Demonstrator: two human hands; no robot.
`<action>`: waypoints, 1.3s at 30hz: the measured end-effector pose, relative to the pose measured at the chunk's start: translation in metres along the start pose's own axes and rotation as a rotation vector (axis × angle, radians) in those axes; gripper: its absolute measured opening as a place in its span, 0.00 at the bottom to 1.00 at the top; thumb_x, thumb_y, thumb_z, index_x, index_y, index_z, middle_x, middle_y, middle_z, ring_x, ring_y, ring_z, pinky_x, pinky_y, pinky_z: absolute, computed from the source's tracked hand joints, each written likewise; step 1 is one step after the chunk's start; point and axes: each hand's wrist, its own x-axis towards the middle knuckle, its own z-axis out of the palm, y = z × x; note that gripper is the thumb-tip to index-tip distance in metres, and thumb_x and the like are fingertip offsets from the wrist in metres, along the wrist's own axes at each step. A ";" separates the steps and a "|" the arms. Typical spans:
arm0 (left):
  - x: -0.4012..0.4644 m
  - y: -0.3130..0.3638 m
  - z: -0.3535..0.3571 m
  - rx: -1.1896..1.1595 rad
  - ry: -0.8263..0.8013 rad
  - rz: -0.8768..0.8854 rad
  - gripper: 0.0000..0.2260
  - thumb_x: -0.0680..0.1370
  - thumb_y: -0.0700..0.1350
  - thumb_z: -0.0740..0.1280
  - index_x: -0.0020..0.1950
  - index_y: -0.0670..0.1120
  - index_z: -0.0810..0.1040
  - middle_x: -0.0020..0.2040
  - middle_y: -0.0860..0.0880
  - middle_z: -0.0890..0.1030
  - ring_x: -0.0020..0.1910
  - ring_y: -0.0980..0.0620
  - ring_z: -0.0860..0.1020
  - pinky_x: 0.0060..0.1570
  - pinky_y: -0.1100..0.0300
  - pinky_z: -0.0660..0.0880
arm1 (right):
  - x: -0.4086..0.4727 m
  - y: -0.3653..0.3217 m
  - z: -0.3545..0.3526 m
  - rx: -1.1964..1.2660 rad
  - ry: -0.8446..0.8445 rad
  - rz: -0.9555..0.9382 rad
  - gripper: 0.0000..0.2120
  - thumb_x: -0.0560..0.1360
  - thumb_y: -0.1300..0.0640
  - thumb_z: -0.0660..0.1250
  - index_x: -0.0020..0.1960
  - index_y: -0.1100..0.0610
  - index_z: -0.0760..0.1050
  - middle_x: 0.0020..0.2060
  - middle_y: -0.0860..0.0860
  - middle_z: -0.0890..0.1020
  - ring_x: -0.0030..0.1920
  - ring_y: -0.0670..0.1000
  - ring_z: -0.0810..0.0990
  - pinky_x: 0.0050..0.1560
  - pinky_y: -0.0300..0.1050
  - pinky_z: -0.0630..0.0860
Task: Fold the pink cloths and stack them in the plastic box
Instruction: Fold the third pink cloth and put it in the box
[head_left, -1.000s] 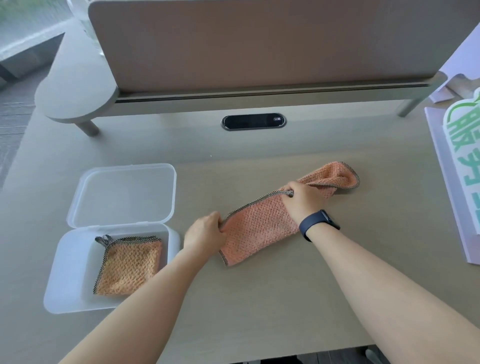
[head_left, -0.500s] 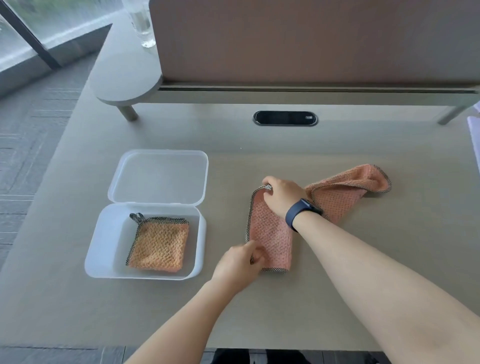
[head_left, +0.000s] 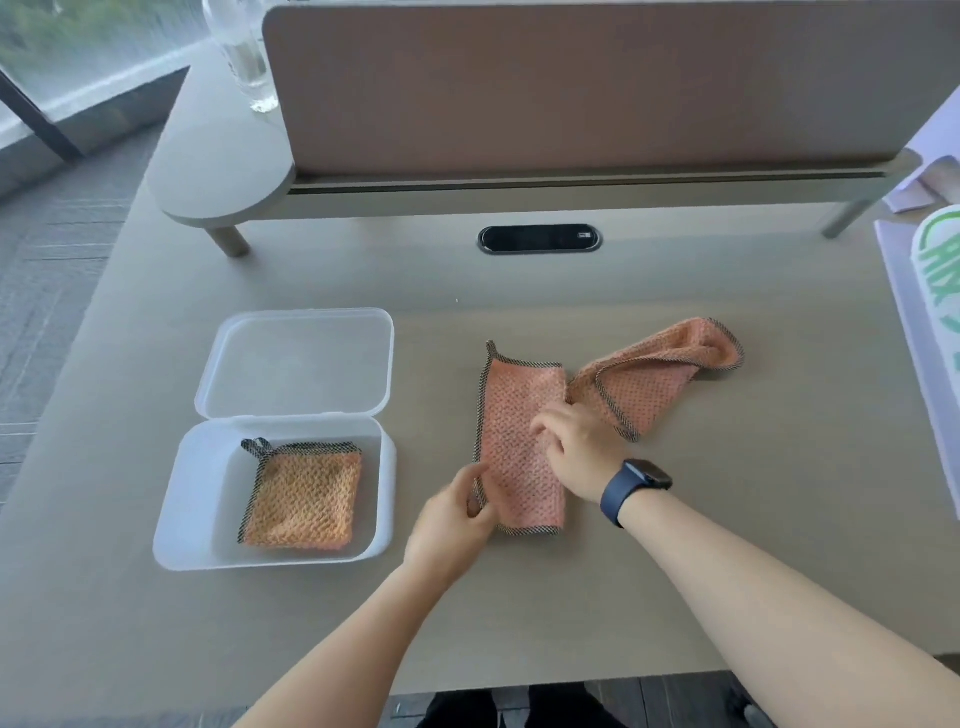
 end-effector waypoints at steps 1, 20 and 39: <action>0.000 0.000 -0.004 0.066 0.036 0.015 0.19 0.71 0.50 0.62 0.62 0.64 0.70 0.33 0.56 0.72 0.27 0.59 0.71 0.27 0.59 0.69 | -0.011 0.001 -0.001 -0.030 -0.014 -0.047 0.12 0.68 0.71 0.65 0.46 0.58 0.79 0.44 0.53 0.82 0.45 0.58 0.77 0.41 0.49 0.75; 0.011 -0.004 -0.010 0.742 -0.099 0.608 0.25 0.66 0.60 0.69 0.60 0.51 0.77 0.64 0.52 0.74 0.65 0.47 0.70 0.60 0.51 0.70 | -0.078 0.007 0.011 -0.202 -0.130 -0.225 0.13 0.63 0.63 0.77 0.48 0.57 0.82 0.57 0.56 0.82 0.58 0.57 0.80 0.51 0.53 0.80; 0.007 0.029 -0.018 0.133 -0.069 0.287 0.04 0.71 0.43 0.64 0.39 0.46 0.79 0.33 0.53 0.76 0.33 0.55 0.72 0.35 0.58 0.70 | -0.066 0.004 -0.024 0.195 0.067 0.260 0.07 0.68 0.57 0.59 0.33 0.58 0.66 0.22 0.52 0.65 0.25 0.51 0.63 0.27 0.47 0.60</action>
